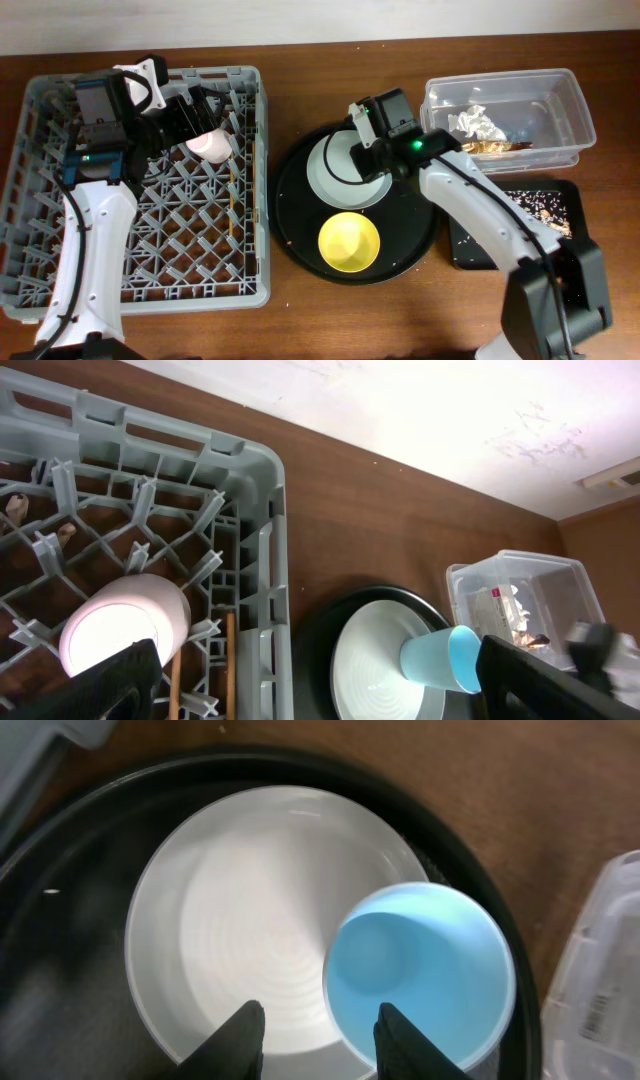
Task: Sort waste into correct bins and load items into the dishwasher rack
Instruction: 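Grasp the blue cup from the white plate with the right gripper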
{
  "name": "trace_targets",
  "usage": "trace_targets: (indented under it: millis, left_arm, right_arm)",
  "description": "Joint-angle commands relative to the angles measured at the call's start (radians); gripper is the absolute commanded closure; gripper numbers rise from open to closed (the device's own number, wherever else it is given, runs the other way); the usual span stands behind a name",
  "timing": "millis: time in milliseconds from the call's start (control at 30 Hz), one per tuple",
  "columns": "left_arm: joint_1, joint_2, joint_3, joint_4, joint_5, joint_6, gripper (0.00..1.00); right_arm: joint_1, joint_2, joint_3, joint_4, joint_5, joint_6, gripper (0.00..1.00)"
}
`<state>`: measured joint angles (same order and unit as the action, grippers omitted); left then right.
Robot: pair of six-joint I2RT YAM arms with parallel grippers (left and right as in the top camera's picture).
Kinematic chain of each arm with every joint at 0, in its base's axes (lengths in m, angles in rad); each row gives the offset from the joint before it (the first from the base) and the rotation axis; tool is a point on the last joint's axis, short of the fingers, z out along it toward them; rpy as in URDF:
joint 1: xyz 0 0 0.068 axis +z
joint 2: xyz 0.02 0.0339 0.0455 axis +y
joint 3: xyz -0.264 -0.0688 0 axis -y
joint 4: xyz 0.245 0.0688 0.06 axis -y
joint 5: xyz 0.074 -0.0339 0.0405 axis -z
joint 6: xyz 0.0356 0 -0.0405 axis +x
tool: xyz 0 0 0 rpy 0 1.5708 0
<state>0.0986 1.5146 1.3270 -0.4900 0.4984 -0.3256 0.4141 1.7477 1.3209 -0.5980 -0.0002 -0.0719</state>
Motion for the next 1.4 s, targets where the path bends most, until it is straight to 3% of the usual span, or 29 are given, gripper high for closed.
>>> trace_targets:
  millis: [0, 433, 967, 1000, 1100, 1133, 1267, 1367]
  left_arm:
    - [0.003, 0.001, 0.011, -0.002, 0.010, 0.004, 0.01]
    - [0.003, 0.001, 0.011, -0.002, 0.010, 0.004, 0.01]
    - [0.003, 0.001, 0.011, -0.002, 0.010, 0.004, 0.01]
    - [0.003, 0.001, 0.011, -0.002, 0.010, 0.004, 0.01]
    - [0.003, 0.001, 0.011, -0.002, 0.010, 0.004, 0.01]
    - [0.003, 0.001, 0.011, -0.002, 0.010, 0.004, 0.01]
    - [0.003, 0.001, 0.011, -0.002, 0.010, 0.004, 0.01]
    - [0.003, 0.001, 0.011, -0.002, 0.010, 0.004, 0.01]
  right_arm:
    - [0.005, 0.037, -0.005, 0.004, 0.013, 0.002, 0.64]
    - [0.003, 0.100, -0.005, 0.041, 0.092, -0.002, 0.78]
    - [0.004, 0.100, -0.005, -0.008, 0.091, -0.001, 0.78]
    - [0.004, 0.100, -0.005, -0.008, 0.091, -0.001, 0.79]
    - [0.003, 0.100, -0.004, -0.008, 0.092, -0.001, 0.96]
    - [0.003, 0.099, -0.004, -0.008, 0.092, -0.002, 0.96]
    - [0.004, -0.039, 0.158, -0.104, 0.074, 0.003, 0.96]
    - [0.003, -0.218, 0.334, -0.275, -0.085, 0.003, 0.96]
